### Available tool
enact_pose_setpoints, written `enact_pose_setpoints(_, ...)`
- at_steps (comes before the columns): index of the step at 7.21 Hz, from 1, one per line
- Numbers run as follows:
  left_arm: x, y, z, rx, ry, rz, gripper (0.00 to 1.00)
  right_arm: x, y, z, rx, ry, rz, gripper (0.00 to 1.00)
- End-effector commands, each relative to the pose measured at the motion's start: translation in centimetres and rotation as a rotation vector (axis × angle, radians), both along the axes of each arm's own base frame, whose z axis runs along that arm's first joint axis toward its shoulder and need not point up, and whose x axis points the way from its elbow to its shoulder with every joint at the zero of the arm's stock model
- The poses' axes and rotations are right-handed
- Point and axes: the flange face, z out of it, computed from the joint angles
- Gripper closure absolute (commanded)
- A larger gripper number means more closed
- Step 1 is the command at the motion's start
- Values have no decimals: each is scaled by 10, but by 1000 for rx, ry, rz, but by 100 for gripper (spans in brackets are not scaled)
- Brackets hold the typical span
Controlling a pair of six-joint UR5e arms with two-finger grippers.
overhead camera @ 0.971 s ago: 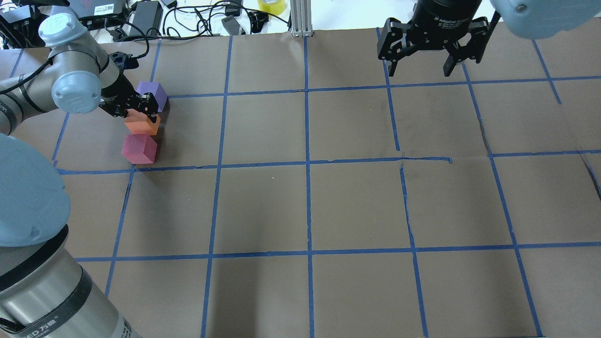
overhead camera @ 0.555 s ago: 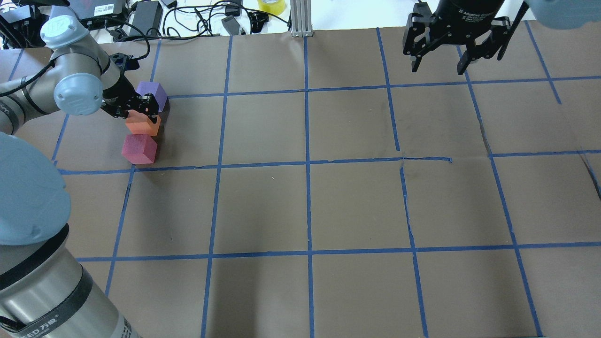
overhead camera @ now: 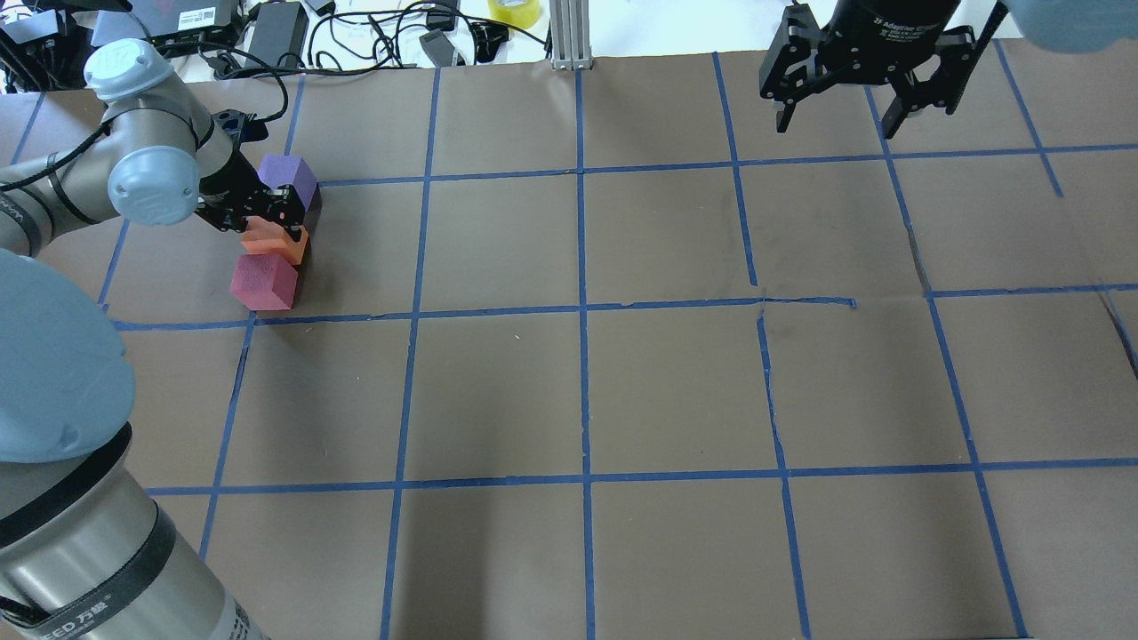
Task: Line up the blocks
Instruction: 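Lower the orange cube into the gap and open the left gripper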
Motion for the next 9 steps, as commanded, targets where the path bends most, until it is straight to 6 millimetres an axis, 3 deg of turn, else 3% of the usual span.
enact_pose_setpoints(1,1,0,7,-38,-18,-5,16,-2,-1,-1,0,2,-1,0)
enact_pose_setpoints(2,1,0,14,-48,-22,-8,1,-3,-2,0,-6,2,-4,0)
enact_pose_setpoints(4,-14,-1,47,-86,-35,-23,0,-10,-7,-7,4,19,-4,0)
enact_pose_setpoints(6,-59,14,105,-89,-37,-77,0,-15,-13,-14,3,11,14,0)
enact_pose_setpoints(7,-80,32,140,-72,-30,-103,0,-13,-11,-6,-26,2,24,0)
enact_pose_setpoints(9,-146,66,218,-115,-30,-109,0,-13,-14,-19,-16,-1,13,0)
